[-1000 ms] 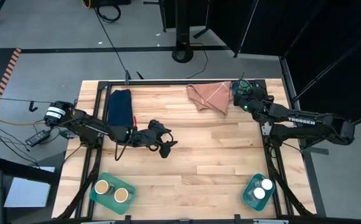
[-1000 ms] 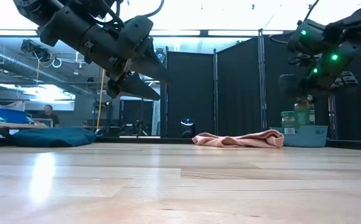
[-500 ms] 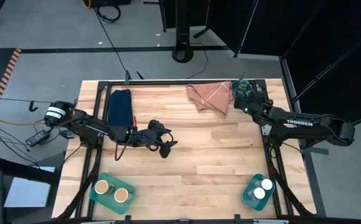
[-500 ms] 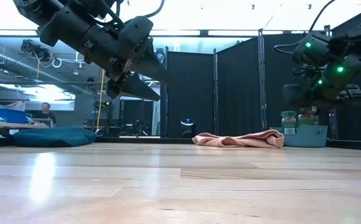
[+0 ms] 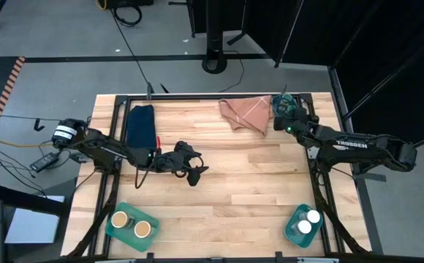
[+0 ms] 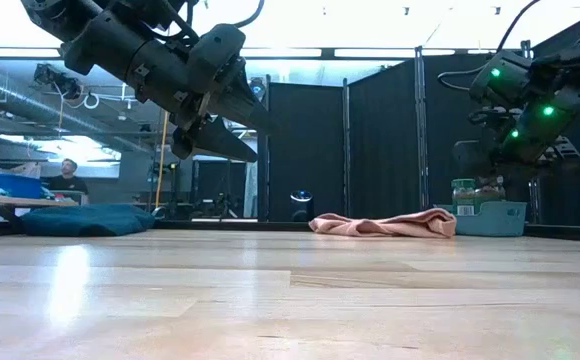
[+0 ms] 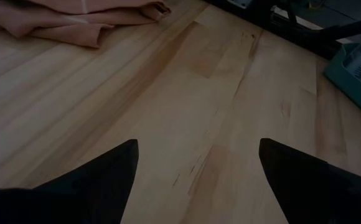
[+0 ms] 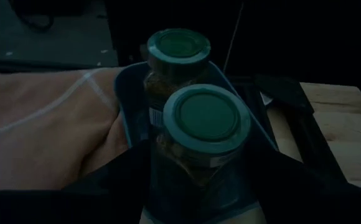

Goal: Sort spices by type
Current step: Put the green seasoning bottle into the blue bin, then return to Home Position

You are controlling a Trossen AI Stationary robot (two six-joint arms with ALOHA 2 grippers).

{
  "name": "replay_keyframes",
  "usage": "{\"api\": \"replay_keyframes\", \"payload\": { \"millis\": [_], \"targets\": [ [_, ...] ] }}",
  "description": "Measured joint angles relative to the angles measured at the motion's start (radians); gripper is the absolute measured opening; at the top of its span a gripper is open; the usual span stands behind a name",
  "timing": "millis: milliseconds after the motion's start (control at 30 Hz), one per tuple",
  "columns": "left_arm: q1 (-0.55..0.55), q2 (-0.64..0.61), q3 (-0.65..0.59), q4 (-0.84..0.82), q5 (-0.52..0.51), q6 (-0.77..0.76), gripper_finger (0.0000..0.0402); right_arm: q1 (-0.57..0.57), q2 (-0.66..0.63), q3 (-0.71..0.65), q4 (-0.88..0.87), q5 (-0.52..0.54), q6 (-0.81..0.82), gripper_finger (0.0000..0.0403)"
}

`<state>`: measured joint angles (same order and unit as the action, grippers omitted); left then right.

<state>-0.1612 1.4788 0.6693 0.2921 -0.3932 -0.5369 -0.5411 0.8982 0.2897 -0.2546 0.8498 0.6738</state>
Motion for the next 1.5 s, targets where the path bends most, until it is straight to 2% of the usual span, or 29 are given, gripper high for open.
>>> {"api": "replay_keyframes", "payload": {
  "millis": [233,467,933,1033,1333,1500],
  "targets": [
    [0.000,0.000,0.000,0.001,0.006,-0.001,0.0339,0.000,0.000,0.000,0.022,-0.009,-0.029,0.0278],
    [0.000,0.000,0.000,0.002,0.072,0.000,0.0339,0.000,0.000,0.032,0.068,-0.009,-0.043,0.0302],
    [0.000,-0.008,0.000,0.019,0.074,0.008,0.0340,0.000,-0.002,0.215,0.064,-0.009,-0.277,0.0304],
    [0.001,-0.027,0.000,0.028,0.098,0.009,0.0340,0.005,-0.007,0.269,0.056,-0.037,-0.316,0.0302],
    [0.005,-0.192,0.000,0.033,0.188,0.093,0.0340,0.046,-0.072,0.452,-0.110,-0.137,-0.366,0.0300],
    [0.005,-0.330,0.000,0.023,0.192,0.145,0.0340,0.081,-0.139,0.526,-0.151,-0.253,-0.423,0.0295]
  ]
}}
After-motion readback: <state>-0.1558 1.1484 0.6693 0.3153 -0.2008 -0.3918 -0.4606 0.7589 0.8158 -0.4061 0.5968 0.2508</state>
